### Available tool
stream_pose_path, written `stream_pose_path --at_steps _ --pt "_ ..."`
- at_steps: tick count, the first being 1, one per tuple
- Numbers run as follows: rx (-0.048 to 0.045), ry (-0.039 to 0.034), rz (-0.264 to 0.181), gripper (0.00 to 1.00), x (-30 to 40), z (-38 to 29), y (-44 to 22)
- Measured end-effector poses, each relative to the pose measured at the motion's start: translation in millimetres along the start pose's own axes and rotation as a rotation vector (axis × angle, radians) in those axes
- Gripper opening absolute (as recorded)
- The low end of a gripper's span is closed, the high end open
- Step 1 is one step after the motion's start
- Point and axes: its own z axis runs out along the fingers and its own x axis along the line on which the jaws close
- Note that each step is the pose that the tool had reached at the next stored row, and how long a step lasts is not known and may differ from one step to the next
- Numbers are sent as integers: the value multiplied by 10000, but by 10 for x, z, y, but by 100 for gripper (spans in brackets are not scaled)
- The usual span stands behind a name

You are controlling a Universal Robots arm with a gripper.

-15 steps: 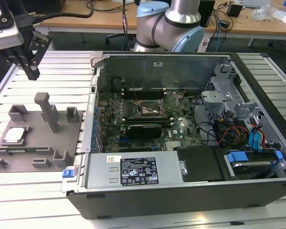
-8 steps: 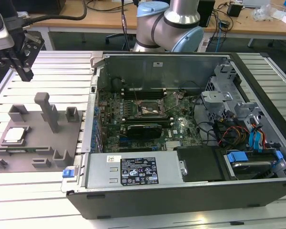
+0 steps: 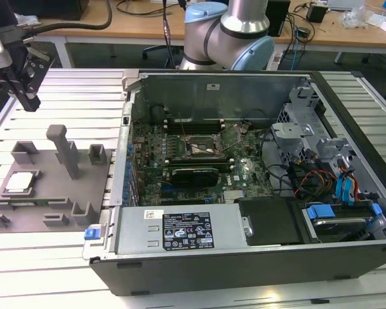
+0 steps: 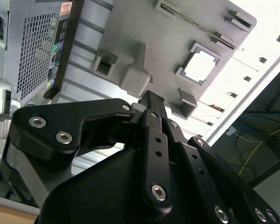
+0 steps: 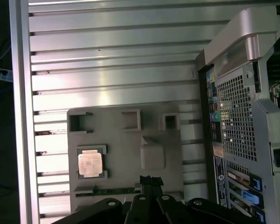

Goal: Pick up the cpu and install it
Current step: 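Reach for the cpu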

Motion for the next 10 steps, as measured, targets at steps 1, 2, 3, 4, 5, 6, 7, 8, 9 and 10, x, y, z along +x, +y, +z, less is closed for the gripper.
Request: stream_pose_path --at_steps 1,2,3,4,5,6,7,8,9,10 --pt "2 2 -2 11 25 16 -3" --pt "2 2 -1 11 51 31 -6" --pt "2 2 -1 11 65 41 -7" --pt "1 2 -1 11 81 50 -9" --pt "1 1 -1 11 95 58 -10" --pt "1 1 -1 11 109 66 -12" --pt "2 2 -1 11 124 74 -13" --pt "1 2 -1 11 140 82 -15" --pt "1 1 -1 11 155 90 -16" --pt "1 2 -1 11 175 100 -18"
